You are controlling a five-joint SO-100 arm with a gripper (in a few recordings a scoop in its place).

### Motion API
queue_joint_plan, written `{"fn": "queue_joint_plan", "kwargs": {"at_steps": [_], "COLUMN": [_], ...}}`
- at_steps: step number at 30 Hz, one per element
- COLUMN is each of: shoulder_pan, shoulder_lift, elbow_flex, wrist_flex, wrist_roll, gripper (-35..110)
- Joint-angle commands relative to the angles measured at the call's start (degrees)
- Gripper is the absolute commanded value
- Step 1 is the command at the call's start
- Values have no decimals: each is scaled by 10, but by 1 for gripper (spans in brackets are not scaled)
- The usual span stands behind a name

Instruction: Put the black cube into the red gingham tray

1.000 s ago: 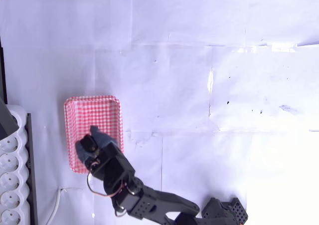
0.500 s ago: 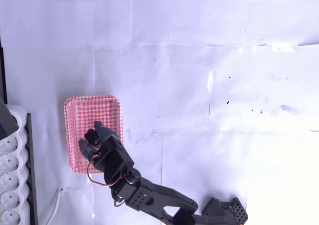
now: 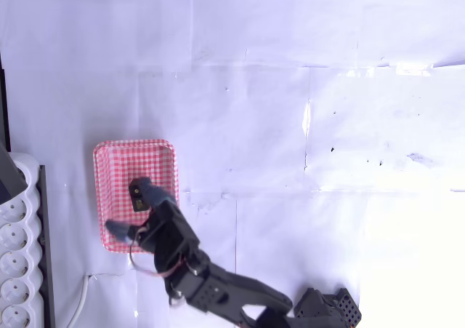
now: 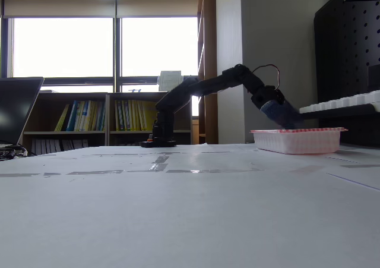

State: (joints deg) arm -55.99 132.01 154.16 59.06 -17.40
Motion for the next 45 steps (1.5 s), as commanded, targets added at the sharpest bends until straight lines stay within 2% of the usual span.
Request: {"fn": "queue_joint_plan", "kwargs": {"at_steps": [1,4,5,8,9,11,16,19,22,25,33,37,43,45], "shoulder_pan": [33,67,80,130,149,188,309,381,443,494,532,528,530,539], "shoulder_lift": [-280,-436,-490,-668,-722,-818,-989,-1068,-1152,-1237,-1375,-1398,-1426,-1426], "elbow_flex": [-102,-278,-352,-607,-677,-783,-978,-1082,-1169,-1290,-1520,-1533,-1533,-1533], "wrist_flex": [-46,-120,-157,-314,-349,-383,-379,-351,-236,-183,-115,-40,149,171], "wrist_roll": [-15,-4,7,26,26,27,40,76,127,166,169,156,154,157], "gripper": [40,40,35,6,0,0,0,0,0,0,0,0,0,0]}}
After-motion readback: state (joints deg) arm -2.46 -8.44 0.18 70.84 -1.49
